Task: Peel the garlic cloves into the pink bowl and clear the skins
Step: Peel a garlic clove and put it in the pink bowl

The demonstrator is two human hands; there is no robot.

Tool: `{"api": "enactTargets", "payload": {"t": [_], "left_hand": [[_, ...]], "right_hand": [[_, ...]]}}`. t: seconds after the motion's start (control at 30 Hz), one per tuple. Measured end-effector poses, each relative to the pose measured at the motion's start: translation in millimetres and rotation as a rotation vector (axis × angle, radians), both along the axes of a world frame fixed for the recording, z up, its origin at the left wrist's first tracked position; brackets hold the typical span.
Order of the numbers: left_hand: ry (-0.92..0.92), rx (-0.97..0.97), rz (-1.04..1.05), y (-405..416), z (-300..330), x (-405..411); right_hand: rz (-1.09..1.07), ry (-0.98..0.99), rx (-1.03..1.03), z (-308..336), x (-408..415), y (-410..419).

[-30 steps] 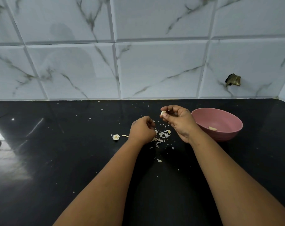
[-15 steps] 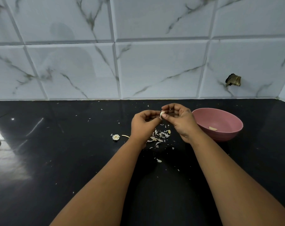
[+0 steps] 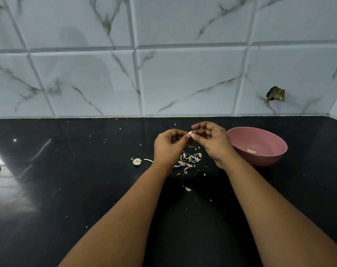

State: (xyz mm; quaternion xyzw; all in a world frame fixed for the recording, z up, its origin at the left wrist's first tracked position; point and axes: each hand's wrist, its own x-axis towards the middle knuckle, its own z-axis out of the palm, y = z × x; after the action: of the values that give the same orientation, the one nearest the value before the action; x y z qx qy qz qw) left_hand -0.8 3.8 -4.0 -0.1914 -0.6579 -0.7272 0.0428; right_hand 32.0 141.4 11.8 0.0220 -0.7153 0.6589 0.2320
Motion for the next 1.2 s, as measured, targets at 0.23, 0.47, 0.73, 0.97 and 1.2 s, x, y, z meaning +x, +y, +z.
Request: {"api": "enactTargets", "payload": {"t": [0.23,0.47,0.73,0.97,1.2], "left_hand": [[-0.011,-0.044,0.037,-2.5,-1.0,-2.8],[-0.081,0.027,0.022,-0.6,-1.9,-1.6],[-0.092,0.093,0.022,-0.2,-0.5,1.3],[-0.057,0.047,0.085,1.6,-0.6,-0.1],[-0.080,0.141,-0.001,3.6,1.1,2.1]], "right_hand": [[-0.001,0.010,0.145,0.1,1.6,-2.2],[-0.011,0.029,0.202,-0.4,1.4,-2.2],[0.018,0.030,0.127,-2.8,0.4,-3.5],[0.068,0.006,0.001,-4.4,-1.3,-4.5],[0.087,-0.012,-0.137,-1.9,-1.5,-3.7]]}}
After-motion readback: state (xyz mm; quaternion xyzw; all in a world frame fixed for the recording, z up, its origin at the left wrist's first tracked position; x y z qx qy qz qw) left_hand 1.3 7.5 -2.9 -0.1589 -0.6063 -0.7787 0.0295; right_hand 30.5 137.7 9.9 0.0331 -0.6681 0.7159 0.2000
